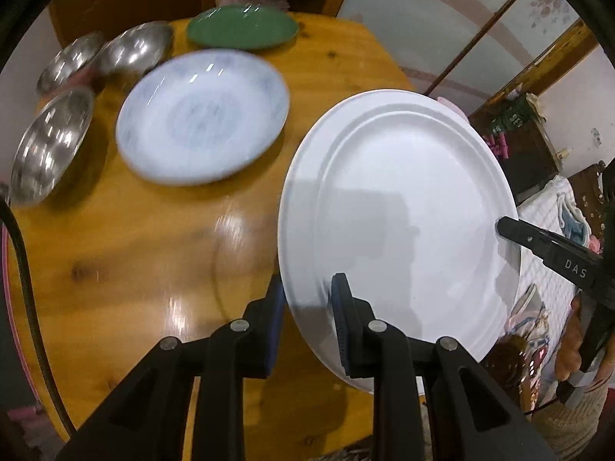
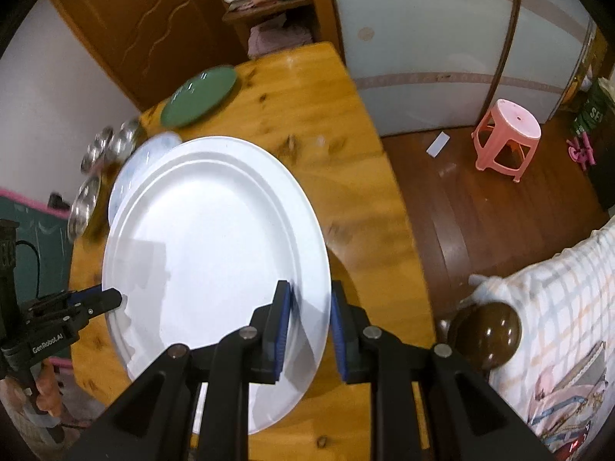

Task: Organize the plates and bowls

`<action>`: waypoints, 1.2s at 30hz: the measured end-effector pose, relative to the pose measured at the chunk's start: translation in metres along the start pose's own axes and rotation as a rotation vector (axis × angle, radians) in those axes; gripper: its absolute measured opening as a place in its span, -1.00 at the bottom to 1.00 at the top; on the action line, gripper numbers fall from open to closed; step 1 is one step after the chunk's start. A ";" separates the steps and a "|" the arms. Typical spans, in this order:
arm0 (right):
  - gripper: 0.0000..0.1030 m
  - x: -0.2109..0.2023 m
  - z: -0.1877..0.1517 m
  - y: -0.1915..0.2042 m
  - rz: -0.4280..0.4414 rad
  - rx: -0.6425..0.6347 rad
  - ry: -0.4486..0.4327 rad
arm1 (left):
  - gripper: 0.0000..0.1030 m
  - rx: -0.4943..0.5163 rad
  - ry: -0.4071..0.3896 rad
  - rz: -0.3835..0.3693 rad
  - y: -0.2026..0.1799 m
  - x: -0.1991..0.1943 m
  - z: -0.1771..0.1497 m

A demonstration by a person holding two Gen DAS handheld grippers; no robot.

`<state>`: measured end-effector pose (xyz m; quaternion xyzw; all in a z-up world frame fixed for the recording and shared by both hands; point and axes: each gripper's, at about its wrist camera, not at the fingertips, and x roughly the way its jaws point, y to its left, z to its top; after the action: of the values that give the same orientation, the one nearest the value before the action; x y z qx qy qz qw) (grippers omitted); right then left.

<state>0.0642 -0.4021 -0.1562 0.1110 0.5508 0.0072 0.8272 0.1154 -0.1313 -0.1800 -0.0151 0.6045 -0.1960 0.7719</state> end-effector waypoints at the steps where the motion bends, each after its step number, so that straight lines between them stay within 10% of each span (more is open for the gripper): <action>1: -0.61 0.004 -0.008 0.002 -0.006 -0.005 0.004 | -0.58 -0.002 0.001 -0.001 0.003 0.002 -0.010; 31: -0.52 0.053 -0.045 0.005 -0.094 0.035 0.063 | -0.55 -0.044 0.077 0.010 0.007 0.038 -0.047; 36: -0.46 0.056 -0.046 0.005 -0.054 0.052 0.079 | -0.29 -0.048 0.073 0.004 0.006 0.035 -0.044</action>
<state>0.0451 -0.3821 -0.2227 0.1171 0.5858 -0.0252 0.8016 0.0831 -0.1273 -0.2260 -0.0254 0.6368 -0.1801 0.7493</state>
